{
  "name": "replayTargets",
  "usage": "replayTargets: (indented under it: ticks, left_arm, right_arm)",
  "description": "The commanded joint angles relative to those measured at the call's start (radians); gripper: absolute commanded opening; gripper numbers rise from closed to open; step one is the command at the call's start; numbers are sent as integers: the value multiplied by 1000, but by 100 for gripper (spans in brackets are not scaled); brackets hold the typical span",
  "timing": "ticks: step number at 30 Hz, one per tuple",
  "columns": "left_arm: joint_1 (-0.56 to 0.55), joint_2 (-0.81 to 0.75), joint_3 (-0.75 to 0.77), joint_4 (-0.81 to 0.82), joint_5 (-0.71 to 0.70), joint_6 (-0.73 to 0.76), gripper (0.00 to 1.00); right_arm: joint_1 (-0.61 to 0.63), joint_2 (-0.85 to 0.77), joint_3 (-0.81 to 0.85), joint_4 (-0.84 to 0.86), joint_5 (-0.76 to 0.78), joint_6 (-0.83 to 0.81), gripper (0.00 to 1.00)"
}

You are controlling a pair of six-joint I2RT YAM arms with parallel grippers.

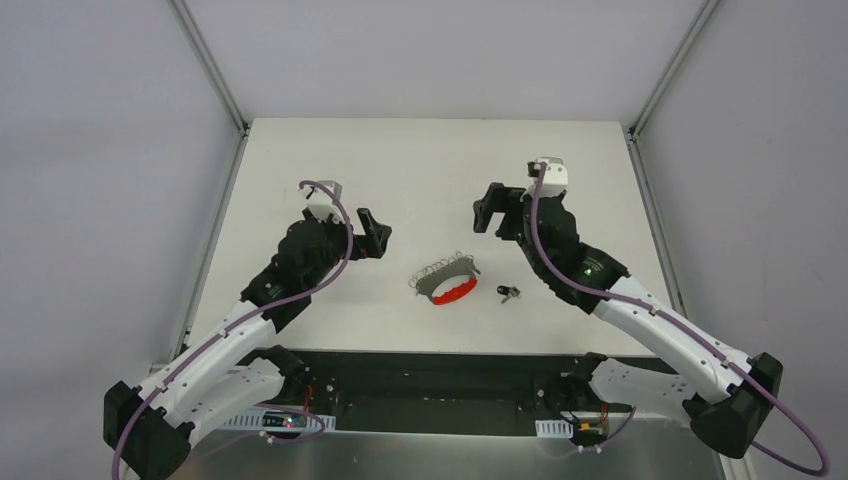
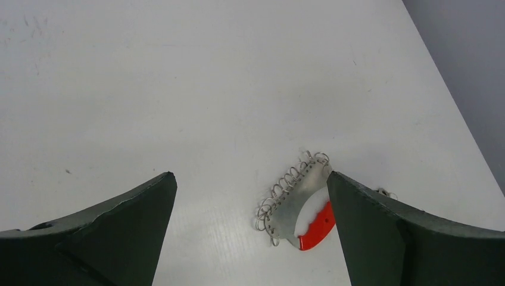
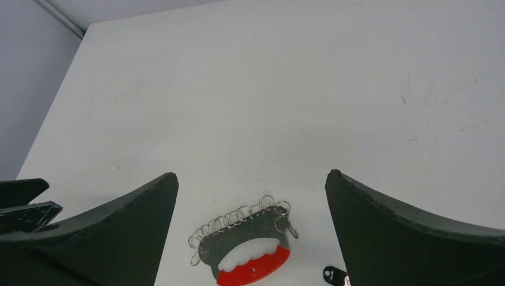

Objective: Put the keys on the keyring

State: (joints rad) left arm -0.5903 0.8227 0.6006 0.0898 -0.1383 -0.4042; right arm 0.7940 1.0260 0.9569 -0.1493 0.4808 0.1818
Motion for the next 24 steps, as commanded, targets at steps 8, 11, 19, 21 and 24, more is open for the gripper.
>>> replayTargets:
  ticks: [8, 11, 19, 21, 24]
  left_arm:
    - [-9, -70, 79, -154, -37, -59, 99]
    - [-9, -84, 68, -152, -33, -78, 99]
    - [-9, -42, 81, -151, 76, -94, 99]
    - [-9, -16, 92, -150, 114, -85, 99]
    - [-11, 38, 110, -152, 137, -69, 99]
  right_arm:
    - [7, -72, -21, 32, 222, 123, 99]
    - [8, -83, 2, -37, 172, 93, 99]
    - [9, -54, -5, -39, 194, 49, 99]
    - [9, -26, 12, -79, 117, 46, 99]
    - [10, 16, 36, -166, 93, 53, 98]
